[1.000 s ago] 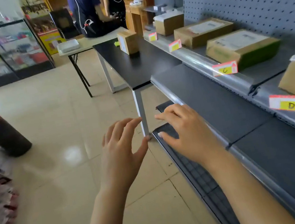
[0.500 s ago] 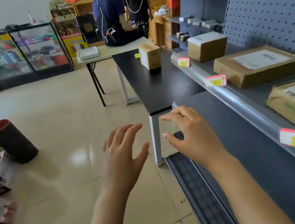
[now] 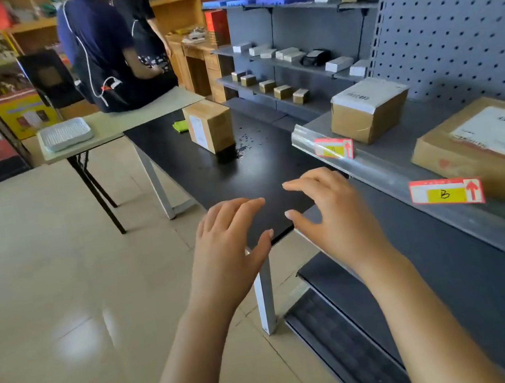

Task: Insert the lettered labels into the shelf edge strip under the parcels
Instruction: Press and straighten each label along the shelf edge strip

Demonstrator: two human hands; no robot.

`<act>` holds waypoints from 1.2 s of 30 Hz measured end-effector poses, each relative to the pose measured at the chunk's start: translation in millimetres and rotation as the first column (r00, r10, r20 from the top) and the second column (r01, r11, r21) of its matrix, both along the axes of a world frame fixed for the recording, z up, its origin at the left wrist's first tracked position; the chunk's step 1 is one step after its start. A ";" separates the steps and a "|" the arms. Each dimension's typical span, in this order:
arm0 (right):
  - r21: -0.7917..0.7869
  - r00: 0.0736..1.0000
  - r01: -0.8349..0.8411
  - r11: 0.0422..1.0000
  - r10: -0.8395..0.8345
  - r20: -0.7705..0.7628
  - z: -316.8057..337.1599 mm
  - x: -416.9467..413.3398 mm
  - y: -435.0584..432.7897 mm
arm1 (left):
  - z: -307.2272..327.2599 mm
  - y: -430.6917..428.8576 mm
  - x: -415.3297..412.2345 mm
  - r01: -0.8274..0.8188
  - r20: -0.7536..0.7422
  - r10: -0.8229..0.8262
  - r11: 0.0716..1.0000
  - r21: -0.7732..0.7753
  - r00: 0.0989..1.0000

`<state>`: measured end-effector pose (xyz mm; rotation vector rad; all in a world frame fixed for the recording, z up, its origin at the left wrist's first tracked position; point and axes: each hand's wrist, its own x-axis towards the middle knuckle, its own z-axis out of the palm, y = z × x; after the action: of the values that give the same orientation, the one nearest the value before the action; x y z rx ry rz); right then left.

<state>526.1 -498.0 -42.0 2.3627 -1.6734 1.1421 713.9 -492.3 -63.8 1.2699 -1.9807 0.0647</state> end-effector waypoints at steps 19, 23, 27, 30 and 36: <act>-0.048 0.865 0.498 0.866 -0.500 -0.054 -4.2 -77.1 -121.1 | -12.5 -216.0 -93.7 0.404 -0.045 -0.406 0.913 -0.054 0.913; -0.069 0.813 0.560 0.825 -0.564 -0.145 -11.9 -83.4 -127.4 | -25.6 -235.7 -111.7 0.493 -0.060 -0.494 0.869 -0.045 0.867; -0.088 0.803 0.561 0.823 -0.567 -0.184 -10.5 -78.4 -126.9 | -37.7 -255.7 -118.6 0.616 -0.015 -0.623 0.778 -0.123 0.782; -0.108 0.773 0.600 0.792 -0.610 -0.174 -8.6 -71.2 -129.1 | -45.3 -271.1 -120.9 0.686 -0.008 -0.695 0.711 -0.151 0.719; -0.074 0.650 0.738 0.671 -0.736 -0.189 -11.8 -59.8 -126.4 | -46.8 -289.1 -135.0 0.762 -0.031 -0.789 0.602 -0.240 0.613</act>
<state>466.3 -624.5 -53.8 1.4127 -2.2109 0.6863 578.9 -781.4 -110.6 0.1712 -2.1733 -0.2424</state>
